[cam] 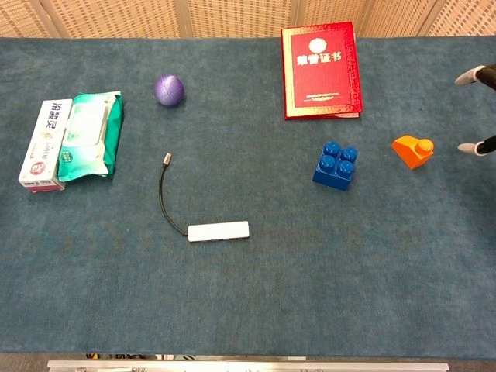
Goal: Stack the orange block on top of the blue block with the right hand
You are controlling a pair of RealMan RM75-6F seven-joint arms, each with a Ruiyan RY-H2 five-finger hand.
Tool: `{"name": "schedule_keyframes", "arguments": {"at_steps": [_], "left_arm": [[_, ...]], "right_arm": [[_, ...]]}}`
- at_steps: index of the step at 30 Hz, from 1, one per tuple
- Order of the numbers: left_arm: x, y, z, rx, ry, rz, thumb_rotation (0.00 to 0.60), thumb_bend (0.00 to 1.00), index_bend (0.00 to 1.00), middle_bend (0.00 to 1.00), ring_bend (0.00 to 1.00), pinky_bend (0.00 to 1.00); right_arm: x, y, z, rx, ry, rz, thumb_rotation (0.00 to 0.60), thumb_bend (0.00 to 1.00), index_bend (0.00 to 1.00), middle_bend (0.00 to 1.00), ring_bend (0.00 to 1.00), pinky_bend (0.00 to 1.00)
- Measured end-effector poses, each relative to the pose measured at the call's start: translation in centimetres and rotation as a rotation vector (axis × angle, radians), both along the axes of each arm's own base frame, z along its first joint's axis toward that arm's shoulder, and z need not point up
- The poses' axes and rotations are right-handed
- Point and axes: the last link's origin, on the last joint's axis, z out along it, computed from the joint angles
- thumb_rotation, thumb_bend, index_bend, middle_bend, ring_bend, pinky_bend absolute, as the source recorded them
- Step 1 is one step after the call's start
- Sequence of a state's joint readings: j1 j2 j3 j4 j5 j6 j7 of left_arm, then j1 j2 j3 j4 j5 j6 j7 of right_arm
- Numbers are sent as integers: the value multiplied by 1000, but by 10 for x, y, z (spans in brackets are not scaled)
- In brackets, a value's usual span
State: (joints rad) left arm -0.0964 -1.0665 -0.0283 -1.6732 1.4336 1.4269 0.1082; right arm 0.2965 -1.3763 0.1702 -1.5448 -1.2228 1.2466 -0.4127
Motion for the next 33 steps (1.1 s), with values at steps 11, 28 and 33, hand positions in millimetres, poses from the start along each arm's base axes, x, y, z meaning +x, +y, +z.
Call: {"name": "schedule_keyframes", "arguments": {"at_steps": [11,28,33], "left_arm": [[1,-3,9,5,20,51,600,42,506,611,497,458],[3,-4,17,36,6,56,600,42,507,611,488,459],[3,-5,18,37,5,59,600,42,507,611,488,459]], "right_arm": [[13,-19,-25,65,70,12,600,0,253,239,114,188],[16,-31,-49,123,127,3,600,0,253,238,114,189],[18,-35,-55,135,133,3,600,0,253,238,114,190]]}}
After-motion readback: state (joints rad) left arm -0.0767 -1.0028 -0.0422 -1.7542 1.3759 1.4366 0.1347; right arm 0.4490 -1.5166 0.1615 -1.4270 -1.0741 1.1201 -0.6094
